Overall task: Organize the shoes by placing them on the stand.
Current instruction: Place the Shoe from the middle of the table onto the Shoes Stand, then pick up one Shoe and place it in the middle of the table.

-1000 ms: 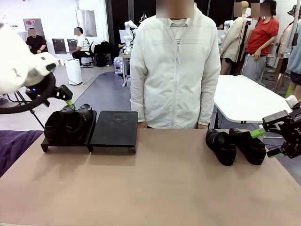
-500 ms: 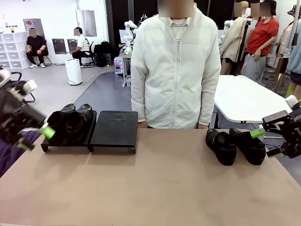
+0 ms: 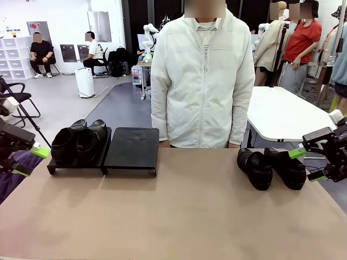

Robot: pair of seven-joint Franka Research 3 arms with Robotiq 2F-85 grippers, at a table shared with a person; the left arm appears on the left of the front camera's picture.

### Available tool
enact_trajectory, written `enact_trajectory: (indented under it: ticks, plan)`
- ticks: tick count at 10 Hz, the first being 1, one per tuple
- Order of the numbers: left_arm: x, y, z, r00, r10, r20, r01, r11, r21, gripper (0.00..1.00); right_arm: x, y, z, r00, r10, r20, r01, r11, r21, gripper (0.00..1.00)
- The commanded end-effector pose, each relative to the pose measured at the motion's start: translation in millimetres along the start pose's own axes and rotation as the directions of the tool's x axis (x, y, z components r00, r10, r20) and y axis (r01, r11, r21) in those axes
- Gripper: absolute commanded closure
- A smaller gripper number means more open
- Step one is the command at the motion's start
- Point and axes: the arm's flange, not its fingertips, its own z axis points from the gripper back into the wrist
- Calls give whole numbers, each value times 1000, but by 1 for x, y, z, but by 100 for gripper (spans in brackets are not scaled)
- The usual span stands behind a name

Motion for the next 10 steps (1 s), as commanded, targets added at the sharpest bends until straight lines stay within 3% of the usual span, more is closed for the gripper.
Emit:
enact_trajectory:
  ticks: [1, 10]
  plan:
    - [-3, -9, -2, 999, 4, -33, -3, 999, 33, 0, 0, -1, 4, 1000, 11, -7, -11, 1000, -11, 0]
    - [-3, -9, -2, 999, 4, -33, -3, 999, 33, 0, 0, 0, 0, 1000, 0, 0, 0, 1000, 0, 0]
